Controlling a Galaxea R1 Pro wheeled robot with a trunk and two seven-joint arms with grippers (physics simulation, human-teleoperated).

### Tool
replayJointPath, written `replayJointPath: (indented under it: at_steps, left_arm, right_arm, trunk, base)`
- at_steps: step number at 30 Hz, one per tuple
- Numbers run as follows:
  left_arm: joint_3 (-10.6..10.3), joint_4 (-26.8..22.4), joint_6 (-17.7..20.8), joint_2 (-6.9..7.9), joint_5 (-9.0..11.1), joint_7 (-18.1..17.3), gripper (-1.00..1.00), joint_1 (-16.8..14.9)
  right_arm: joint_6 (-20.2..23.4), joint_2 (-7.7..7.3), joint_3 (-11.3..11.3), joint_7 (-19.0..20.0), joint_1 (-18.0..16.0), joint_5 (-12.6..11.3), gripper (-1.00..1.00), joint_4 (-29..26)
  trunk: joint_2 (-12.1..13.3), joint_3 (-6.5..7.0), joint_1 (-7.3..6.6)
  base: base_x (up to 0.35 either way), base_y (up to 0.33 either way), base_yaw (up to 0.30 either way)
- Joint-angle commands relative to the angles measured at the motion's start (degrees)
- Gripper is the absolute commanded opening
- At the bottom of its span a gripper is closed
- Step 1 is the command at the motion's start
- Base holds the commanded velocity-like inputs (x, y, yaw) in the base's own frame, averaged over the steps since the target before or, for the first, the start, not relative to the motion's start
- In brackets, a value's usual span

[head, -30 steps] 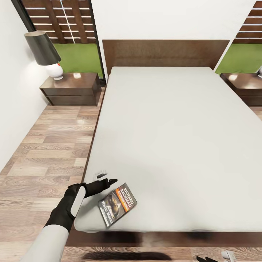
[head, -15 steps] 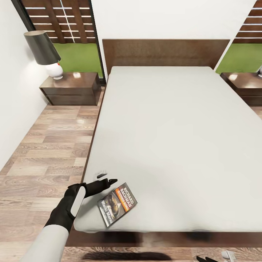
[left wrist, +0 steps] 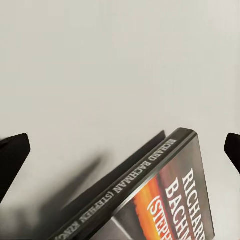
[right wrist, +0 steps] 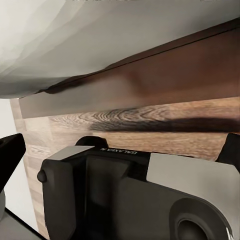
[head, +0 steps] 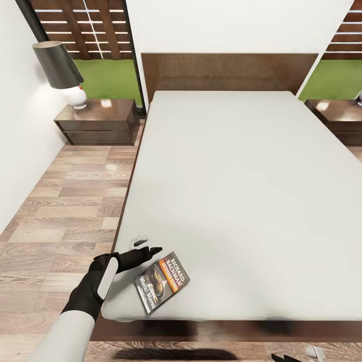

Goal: In the bedroom, move the book from the bed onto either nightstand, and place the two sandals side by side next to the bed.

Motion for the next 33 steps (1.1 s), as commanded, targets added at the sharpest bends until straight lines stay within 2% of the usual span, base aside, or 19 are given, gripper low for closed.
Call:
replayJointPath:
  at_steps: [1, 16, 24, 33]
  left_arm:
    - [0.22, 0.02, 0.38, -0.07, -0.14, -0.12, 1.0, -0.02]
    - [0.24, 0.0, 0.38, -0.07, -0.14, -0.12, 1.0, -0.02]
    - [0.2, 0.0, 0.38, -0.07, -0.14, -0.12, 1.0, -0.02]
    - [0.22, 0.0, 0.38, -0.07, -0.14, -0.12, 1.0, -0.02]
  right_arm:
    - [0.11, 0.0, -0.23, 0.21, -0.05, 0.14, 1.0, 0.02]
    - [0.11, 0.0, -0.23, 0.21, -0.03, 0.14, 1.0, 0.02]
    - [0.11, 0.0, -0.23, 0.21, -0.03, 0.14, 1.0, 0.02]
    - [0.11, 0.0, -0.23, 0.21, -0.03, 0.14, 1.0, 0.02]
  trunk:
    - [-0.02, -0.04, 0.0]
    - [-0.02, -0.04, 0.0]
    - [-0.02, -0.04, 0.0]
    - [-0.02, -0.04, 0.0]
  base:
    - [0.0, 0.0, 0.0]
    - [0.0, 0.0, 0.0]
    - [-0.152, 0.0, 0.0]
    - [-0.02, 0.0, 0.0]
